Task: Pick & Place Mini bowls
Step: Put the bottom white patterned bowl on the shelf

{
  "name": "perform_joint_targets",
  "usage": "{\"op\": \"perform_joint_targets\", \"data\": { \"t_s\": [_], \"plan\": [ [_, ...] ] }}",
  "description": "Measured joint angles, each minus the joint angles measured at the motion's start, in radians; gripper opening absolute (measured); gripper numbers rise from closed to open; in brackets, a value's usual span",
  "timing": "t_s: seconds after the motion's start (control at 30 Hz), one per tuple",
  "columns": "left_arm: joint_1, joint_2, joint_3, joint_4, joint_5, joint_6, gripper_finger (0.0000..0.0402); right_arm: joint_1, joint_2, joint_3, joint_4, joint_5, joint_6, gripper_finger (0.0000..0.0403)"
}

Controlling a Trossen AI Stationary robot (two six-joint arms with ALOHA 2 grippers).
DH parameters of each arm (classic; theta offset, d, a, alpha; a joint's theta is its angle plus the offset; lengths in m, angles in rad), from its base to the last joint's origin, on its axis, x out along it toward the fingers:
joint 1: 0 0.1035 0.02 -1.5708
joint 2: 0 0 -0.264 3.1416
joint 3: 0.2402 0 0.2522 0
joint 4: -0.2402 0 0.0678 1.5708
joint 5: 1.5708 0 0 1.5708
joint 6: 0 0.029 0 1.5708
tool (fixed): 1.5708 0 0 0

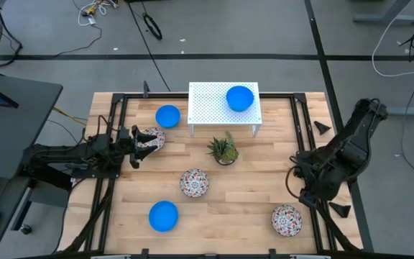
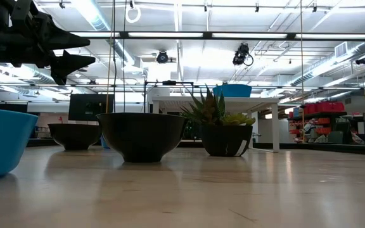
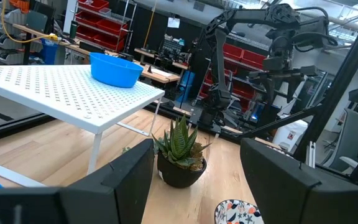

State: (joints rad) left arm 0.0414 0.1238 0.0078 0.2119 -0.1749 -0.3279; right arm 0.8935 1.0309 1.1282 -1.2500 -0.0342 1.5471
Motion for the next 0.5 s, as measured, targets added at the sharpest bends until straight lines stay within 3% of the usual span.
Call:
{"op": "perform_joint_targets", "data": {
  "t_s": [0.5],
  "plan": [
    [0.0, 0.0, 0.0, 0.0, 0.0, 0.0, 0.0245, 0.149, 0.0, 0.0, -0.042, 0.035, 0.174, 0.0231]
  ]
}}
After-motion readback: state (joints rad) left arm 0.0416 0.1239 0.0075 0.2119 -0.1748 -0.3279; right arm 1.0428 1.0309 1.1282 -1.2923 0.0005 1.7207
